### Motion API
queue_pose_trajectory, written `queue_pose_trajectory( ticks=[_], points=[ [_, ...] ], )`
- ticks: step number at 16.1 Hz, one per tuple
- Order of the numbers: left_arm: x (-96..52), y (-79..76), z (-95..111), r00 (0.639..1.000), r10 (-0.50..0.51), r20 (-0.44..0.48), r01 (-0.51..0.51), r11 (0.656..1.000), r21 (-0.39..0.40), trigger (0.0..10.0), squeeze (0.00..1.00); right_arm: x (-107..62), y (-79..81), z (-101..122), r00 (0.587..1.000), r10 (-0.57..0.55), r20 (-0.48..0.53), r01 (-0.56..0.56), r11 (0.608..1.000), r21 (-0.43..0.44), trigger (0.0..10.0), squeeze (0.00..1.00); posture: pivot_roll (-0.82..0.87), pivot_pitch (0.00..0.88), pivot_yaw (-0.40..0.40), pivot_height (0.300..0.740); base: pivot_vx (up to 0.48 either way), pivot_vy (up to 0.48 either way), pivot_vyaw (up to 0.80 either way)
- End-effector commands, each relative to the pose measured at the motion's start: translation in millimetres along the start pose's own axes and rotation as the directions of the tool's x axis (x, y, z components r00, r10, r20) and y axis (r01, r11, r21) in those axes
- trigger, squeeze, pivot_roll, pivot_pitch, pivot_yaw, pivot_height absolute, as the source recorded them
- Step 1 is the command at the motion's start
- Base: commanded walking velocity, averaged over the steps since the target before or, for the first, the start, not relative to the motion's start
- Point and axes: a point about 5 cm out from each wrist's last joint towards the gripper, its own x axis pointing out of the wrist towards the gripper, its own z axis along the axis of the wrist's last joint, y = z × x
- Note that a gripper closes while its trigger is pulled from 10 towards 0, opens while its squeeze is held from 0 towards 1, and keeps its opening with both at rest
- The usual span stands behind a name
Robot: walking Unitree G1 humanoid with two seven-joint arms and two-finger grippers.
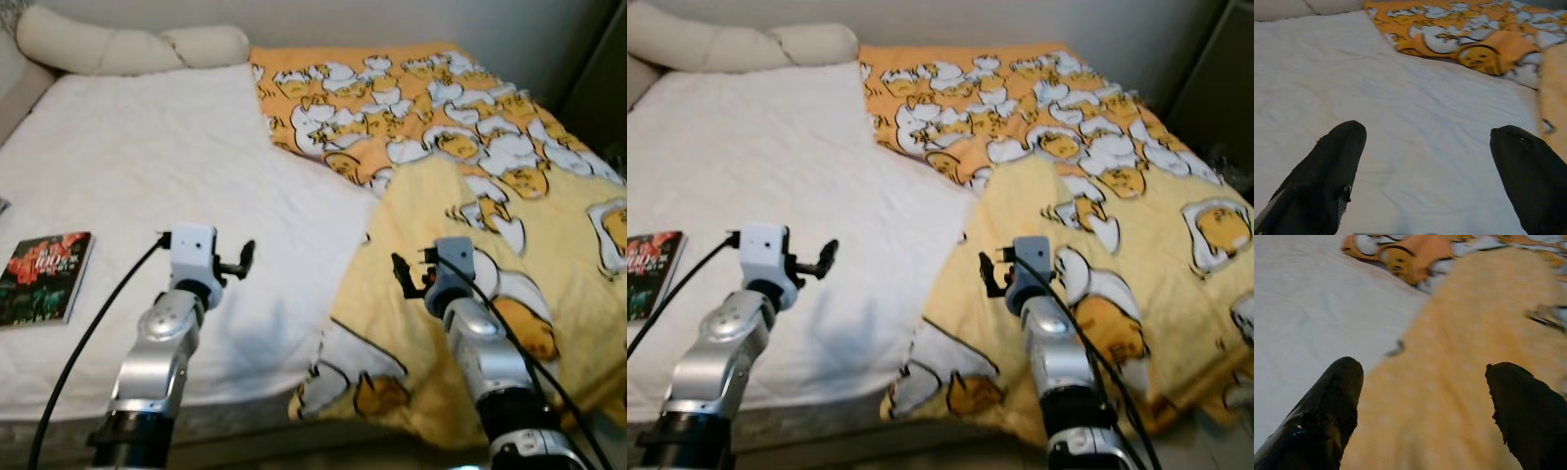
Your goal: Clean up the room
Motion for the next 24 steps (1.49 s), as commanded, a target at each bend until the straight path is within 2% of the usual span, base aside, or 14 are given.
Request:
queue_pose_trajectory(
  ticks=[1, 2, 3, 4, 7, 9, 11, 12, 15, 16, 17, 19, 21, 24],
  points=[
    [-3.3, 7.8, 0.1, 1.0, 0.03, -0.001, -0.03, 0.999, 0.015, 10.0, 0.0, 0.9, 10.5, 2.9, 0.999, 0.051, 0.01, -0.051, 0.998, 0.033, 10.0, 0.0, 0.01, 0.0, 0.005, 0.74, 0.307, 0.0, 0.0],
    [-5.3, 7.8, -0.8, 0.999, 0.037, -0.003, -0.037, 0.999, 0.017, 10.0, 0.0, -1.5, 11.1, 3.1, 0.997, 0.076, 0.015, -0.077, 0.997, 0.028, 10.0, 0.0, 0.01, 0.0, 0.003, 0.74, 0.0, 0.0, 0.0],
    [-6.4, 7.6, -0.3, 1.0, 0.028, -0.004, -0.028, 0.999, 0.028, 10.0, 0.0, -2.7, 11.0, 4.0, 0.996, 0.09, 0.018, -0.09, 0.996, 0.019, 10.0, 0.65, 0.02, 0.0, 0.002, 0.74, 0.0, 0.0, 0.0],
    [-8.5, 7.2, -0.8, 1.0, 0.014, -0.013, -0.013, 0.999, 0.042, 10.0, 0.0, -4.3, 9.9, 4.5, 0.995, 0.096, 0.021, -0.096, 0.995, 0.01, 10.0, 1.0, 0.01, 0.0, 0.011, 0.74, 0.0, 0.0, 0.0],
    [-17.6, 2.5, -8.7, 0.994, -0.086, -0.072, 0.094, 0.99, 0.11, 10.0, 0.0, -6.2, 4.5, 0.9, 0.995, 0.1, -0.016, -0.1, 0.995, 0.004, 10.0, 1.0, 0.01, 0.0, 0.017, 0.74, 0.0, 0.0, 0.0],
    [-22.0, 2.8, -16.5, 0.976, -0.168, -0.141, 0.192, 0.965, 0.177, 10.0, 0.0, -0.2, 4.7, -6.3, 0.987, 0.13, -0.09, -0.134, 0.99, -0.035, 10.0, 1.0, 0.01, 0.0, 0.05, 0.74, 0.0, 0.0, 0.0],
    [-23.7, 3.9, -14.9, 0.925, -0.313, -0.215, 0.358, 0.909, 0.215, 10.0, 0.0, 16.2, 9.7, -12.2, 0.96, 0.176, -0.217, -0.208, 0.969, -0.132, 10.0, 1.0, 0.0, 0.0, 0.086, 0.74, 0.0, 0.0, 0.0],
    [-25.0, 3.4, -12.9, 0.886, -0.385, -0.258, 0.444, 0.865, 0.235, 10.0, 0.0, 23.1, 11.9, -12.7, 0.948, 0.171, -0.267, -0.22, 0.961, -0.167, 10.0, 1.0, 0.02, 0.0, 0.101, 0.74, 0.0, 0.0, 0.0],
    [-32.1, 2.1, -12.2, 0.821, -0.473, -0.319, 0.553, 0.798, 0.24, 10.0, 0.0, 27.4, 15.0, -14.6, 0.926, 0.164, -0.34, -0.253, 0.938, -0.236, 10.0, 0.98, 0.05, 0.0, 0.098, 0.74, 0.0, 0.0, 0.0],
    [-42.2, 3.0, -14.3, 0.778, -0.512, -0.366, 0.609, 0.757, 0.237, 10.0, 0.0, 28.7, 16.9, -15.8, 0.909, 0.164, -0.383, -0.292, 0.906, -0.306, 10.0, 0.0, 0.08, 0.0, 0.084, 0.74, 0.0, 0.0, 0.0],
    [-50.8, 5.0, -15.8, 0.749, -0.532, -0.396, 0.64, 0.735, 0.223, 10.0, 0.0, 30.2, 15.9, -15.1, 0.907, 0.145, -0.395, -0.301, 0.88, -0.367, 10.0, 0.0, 0.09, 0.0, 0.077, 0.74, 0.0, 0.0, 0.0],
    [-63.0, 9.0, -17.3, 0.733, -0.531, -0.425, 0.653, 0.725, 0.219, 10.0, 0.0, 30.4, 12.7, -17.2, 0.909, 0.101, -0.405, -0.281, 0.864, -0.417, 10.0, 0.0, 0.13, 0.0, 0.056, 0.74, 0.0, 0.0, 0.0],
    [-74.2, 10.9, -16.1, 0.733, -0.521, -0.437, 0.648, 0.73, 0.218, 10.0, 0.0, 29.3, 10.5, -20.5, 0.911, 0.068, -0.406, -0.255, 0.867, -0.427, 10.0, 0.0, 0.17, 0.023, 0.051, 0.74, 0.0, 0.0, 0.0],
    [-88.9, 12.4, -10.9, 0.734, -0.51, -0.448, 0.644, 0.732, 0.223, 10.0, 0.0, 27.7, 11.0, -25.2, 0.913, 0.058, -0.404, -0.227, 0.895, -0.385, 10.0, 0.0, 0.21, 0.083, 0.051, 0.74, 0.0, 0.0, 0.0]
  ],
)
